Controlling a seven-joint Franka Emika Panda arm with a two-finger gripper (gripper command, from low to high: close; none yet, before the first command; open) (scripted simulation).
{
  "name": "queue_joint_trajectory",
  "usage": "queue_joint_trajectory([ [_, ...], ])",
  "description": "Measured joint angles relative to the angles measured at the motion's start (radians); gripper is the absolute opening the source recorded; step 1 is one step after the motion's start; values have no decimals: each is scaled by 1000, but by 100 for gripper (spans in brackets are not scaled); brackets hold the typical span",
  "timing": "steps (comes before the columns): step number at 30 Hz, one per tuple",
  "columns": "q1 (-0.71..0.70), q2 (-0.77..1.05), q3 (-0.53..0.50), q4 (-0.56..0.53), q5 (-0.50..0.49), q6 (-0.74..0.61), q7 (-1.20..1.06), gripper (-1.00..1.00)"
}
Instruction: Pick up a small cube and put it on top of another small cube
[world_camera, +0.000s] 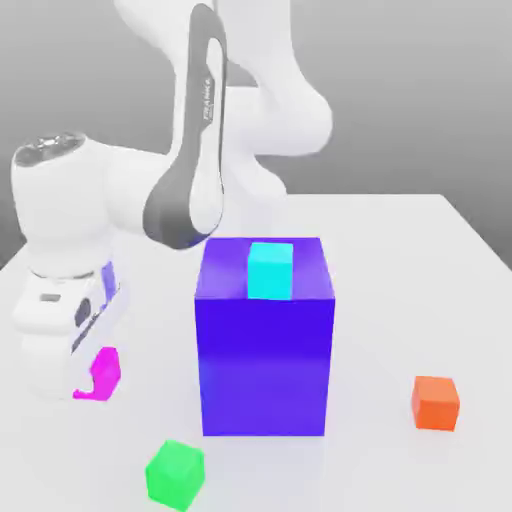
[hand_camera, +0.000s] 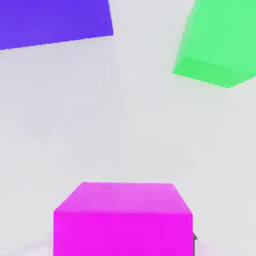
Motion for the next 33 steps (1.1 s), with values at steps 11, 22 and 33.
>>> queue_joint_trajectory([
  [11, 15, 2, 78, 43, -24, -36, -476, -100],
  [22, 33, 4, 151, 86, -47, -71, -952, -100],
  [33, 45, 72, 203, 121, -42, -28, -1310, -100],
])
